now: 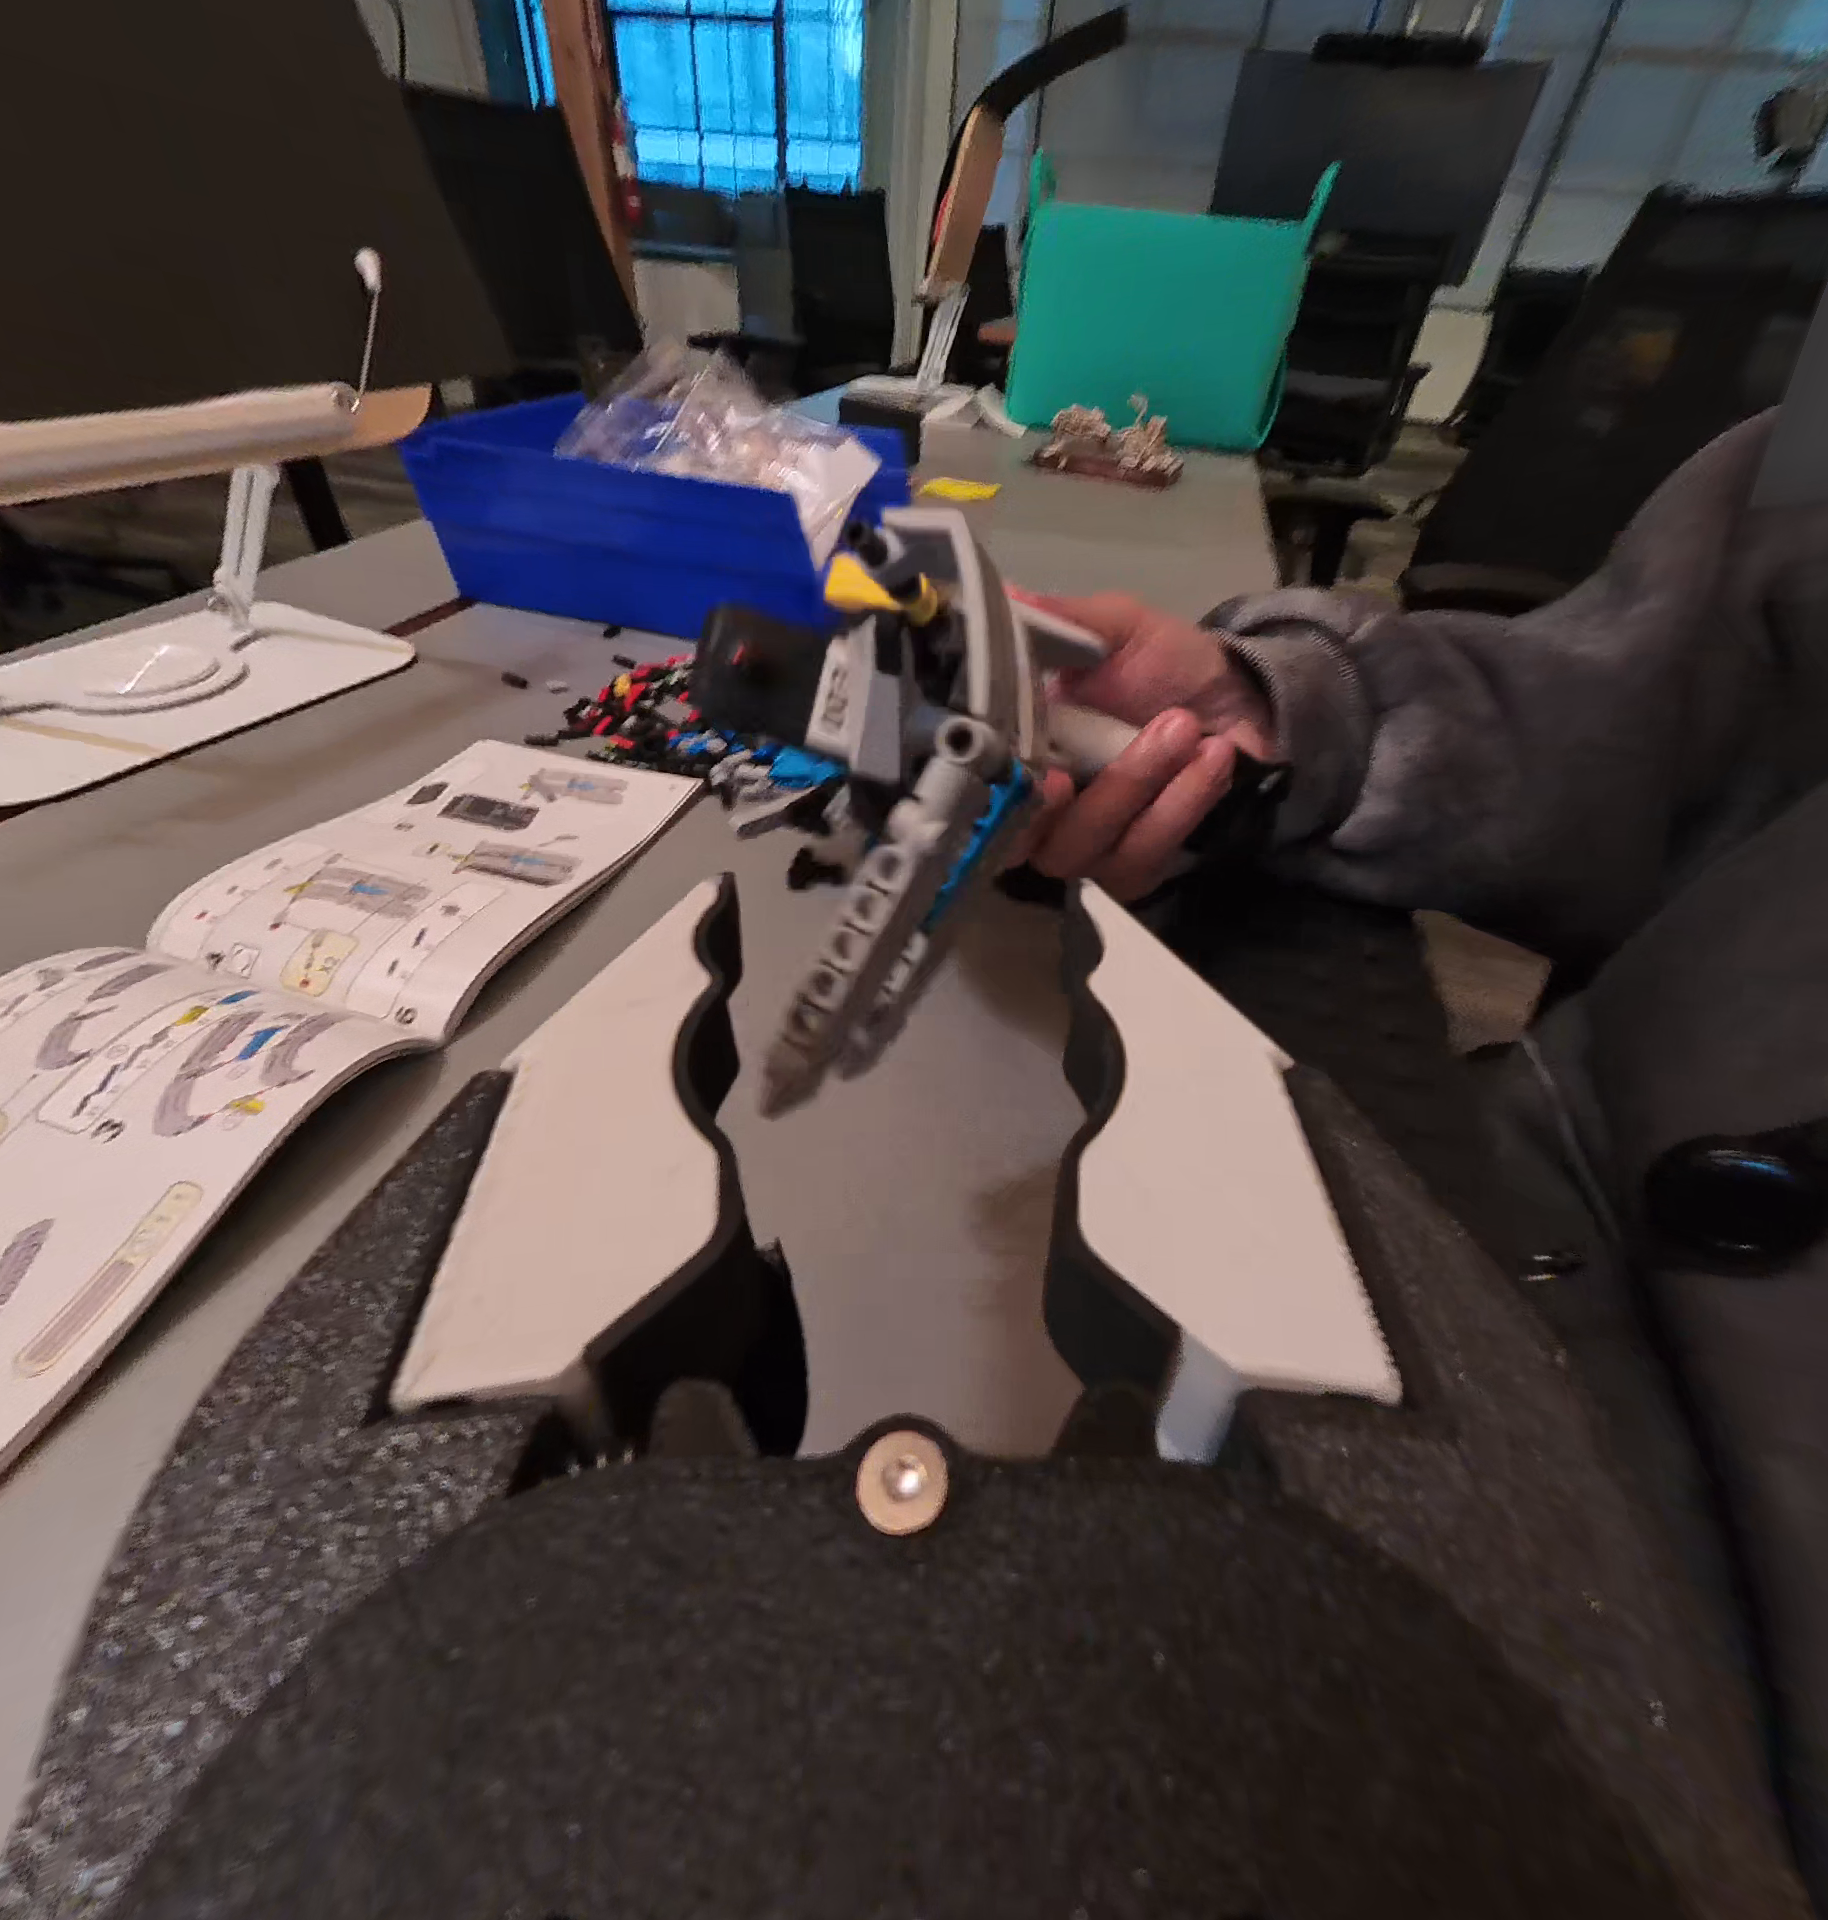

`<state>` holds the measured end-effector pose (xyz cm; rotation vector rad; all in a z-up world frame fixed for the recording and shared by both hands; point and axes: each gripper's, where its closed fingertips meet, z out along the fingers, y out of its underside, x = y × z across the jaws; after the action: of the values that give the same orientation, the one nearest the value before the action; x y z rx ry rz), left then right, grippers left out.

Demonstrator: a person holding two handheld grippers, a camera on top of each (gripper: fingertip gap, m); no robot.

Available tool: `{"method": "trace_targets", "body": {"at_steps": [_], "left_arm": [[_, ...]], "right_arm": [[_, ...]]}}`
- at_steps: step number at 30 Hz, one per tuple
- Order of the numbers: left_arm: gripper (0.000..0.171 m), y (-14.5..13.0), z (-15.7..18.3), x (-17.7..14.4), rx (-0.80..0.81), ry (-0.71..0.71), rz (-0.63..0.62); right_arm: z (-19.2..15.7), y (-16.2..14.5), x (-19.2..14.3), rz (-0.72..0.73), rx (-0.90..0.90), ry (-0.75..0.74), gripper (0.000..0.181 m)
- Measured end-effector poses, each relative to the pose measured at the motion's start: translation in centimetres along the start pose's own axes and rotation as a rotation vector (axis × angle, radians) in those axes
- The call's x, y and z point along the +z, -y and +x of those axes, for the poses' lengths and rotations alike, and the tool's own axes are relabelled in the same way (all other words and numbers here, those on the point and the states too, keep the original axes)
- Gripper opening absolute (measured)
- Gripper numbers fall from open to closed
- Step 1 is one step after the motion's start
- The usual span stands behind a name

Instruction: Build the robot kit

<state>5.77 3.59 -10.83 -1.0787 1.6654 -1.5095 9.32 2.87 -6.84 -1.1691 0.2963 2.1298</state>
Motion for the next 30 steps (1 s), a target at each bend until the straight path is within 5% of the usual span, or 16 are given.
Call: {"method": "trace_targets", "body": {"at_steps": [2, 5, 8, 13, 17, 21, 24, 26, 30], "left_arm": [[0.057, 1.1, 1.9, -0.7, -0.002, -0.086, 0.048], [0.009, -1.2, 4.0, -0.3, 0.069, -0.161, -0.118], [0.005, -1.0, 5.3, 0.0, -0.085, -0.236, -0.081], [0.006, 0.7, 2.2, -0.2, -0.342, -0.043, 0.09], [0.006, 1.5, 0.7, -0.8, -0.307, 0.165, 0.168], [0.006, 2.2, 1.7, -0.4, -0.137, 0.303, 0.176], [0.006, 3.2, 3.2, 0.1, 0.026, 0.368, 0.164], [0.006, 3.6, 3.9, 0.4, 0.136, 0.414, 0.134], [0.009, 3.0, 4.3, 0.7, 0.232, 0.44, 0.097]], "right_arm": [[0.2, -1.4, 0.7, -0.035, 0.074, 0.029, 0.005], [-0.1, -2.5, 1.5, -0.061, 0.126, 0.061, 0.008], [0.2, -2.2, 1.7, -0.038, 0.054, -0.019, 0.016], [-1.5, 1.3, 0.0, 0.138, -0.563, -0.408, 0.058], [-0.1, 0.4, 0.8, 0.104, -1.098, -0.87, 0.101], [3.0, -1.9, 2.6, 0.107, -1.205, -1.122, 0.088], [3.3, -3.0, 4.3, 0.182, -1.172, -1.039, 0.092], [2.2, -2.9, 3.9, 0.246, -1.212, -1.04, 0.076], [1.7, -3.3, 3.7, 0.201, -1.152, -1.02, 0.072]]}}
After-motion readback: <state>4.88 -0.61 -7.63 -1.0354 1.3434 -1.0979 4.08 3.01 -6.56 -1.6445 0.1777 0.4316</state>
